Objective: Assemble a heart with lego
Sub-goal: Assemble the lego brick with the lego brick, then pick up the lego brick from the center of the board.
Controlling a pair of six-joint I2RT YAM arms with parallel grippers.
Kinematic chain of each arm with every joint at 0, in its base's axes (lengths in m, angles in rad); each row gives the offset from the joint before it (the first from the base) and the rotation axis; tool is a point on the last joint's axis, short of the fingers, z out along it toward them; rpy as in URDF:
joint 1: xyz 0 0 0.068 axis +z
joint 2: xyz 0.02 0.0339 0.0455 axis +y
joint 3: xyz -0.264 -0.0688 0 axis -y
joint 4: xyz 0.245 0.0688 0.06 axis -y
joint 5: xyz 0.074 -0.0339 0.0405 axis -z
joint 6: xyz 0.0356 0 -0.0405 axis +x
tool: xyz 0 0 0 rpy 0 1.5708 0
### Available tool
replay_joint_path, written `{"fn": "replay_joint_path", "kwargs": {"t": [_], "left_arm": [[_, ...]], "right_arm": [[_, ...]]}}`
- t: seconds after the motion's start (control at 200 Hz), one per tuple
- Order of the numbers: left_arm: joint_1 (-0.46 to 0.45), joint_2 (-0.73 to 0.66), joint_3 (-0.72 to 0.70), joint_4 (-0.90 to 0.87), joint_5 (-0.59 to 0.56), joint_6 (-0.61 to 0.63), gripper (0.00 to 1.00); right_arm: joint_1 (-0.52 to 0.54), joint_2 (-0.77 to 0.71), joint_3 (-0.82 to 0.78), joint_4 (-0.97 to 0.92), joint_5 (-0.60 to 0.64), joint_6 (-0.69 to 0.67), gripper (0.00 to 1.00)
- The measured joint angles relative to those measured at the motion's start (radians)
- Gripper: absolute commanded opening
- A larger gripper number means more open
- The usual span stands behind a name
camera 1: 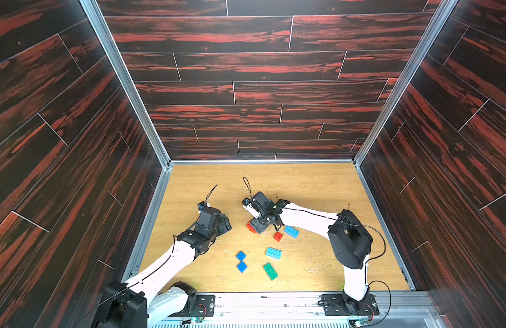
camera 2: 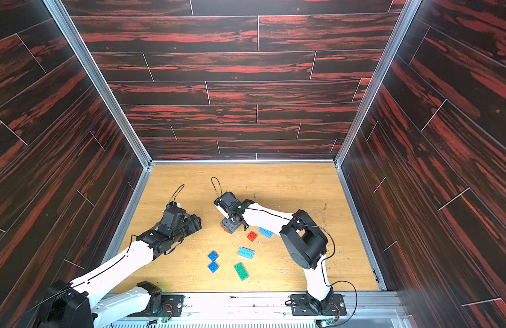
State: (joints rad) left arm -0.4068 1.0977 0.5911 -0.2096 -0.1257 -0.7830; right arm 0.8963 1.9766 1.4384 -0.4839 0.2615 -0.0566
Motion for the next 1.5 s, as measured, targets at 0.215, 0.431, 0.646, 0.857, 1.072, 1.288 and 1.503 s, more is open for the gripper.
{"fn": "replay_joint_path", "kwargs": {"t": [0.215,0.431,0.646,0.857,1.072,1.288,1.503], "left_arm": [[0.000,0.000,0.000,-0.001,0.000,0.000,0.80],[0.000,0.000,0.000,-0.004,0.000,0.000,0.80],[0.000,-0.022,0.002,-0.006,0.021,-0.001,0.92],[0.000,-0.044,0.038,-0.015,0.081,-0.021,1.00],[0.000,-0.045,0.148,-0.058,0.156,-0.076,1.00],[-0.007,-0.045,0.233,-0.070,0.219,-0.138,1.00],[-0.034,-0.045,0.282,-0.070,0.229,-0.164,1.00]], "right_arm": [[0.000,0.002,0.002,-0.001,0.009,0.000,0.71],[0.002,0.000,-0.007,0.012,0.019,0.001,0.73],[0.000,-0.040,-0.010,-0.002,0.029,0.024,0.80],[0.001,-0.212,-0.045,-0.048,0.071,0.105,0.80],[0.071,-0.430,-0.341,-0.112,0.020,0.232,0.79],[0.158,-0.496,-0.573,-0.146,-0.056,0.363,0.78],[0.158,-0.447,-0.606,-0.091,-0.067,0.397,0.75]]}}
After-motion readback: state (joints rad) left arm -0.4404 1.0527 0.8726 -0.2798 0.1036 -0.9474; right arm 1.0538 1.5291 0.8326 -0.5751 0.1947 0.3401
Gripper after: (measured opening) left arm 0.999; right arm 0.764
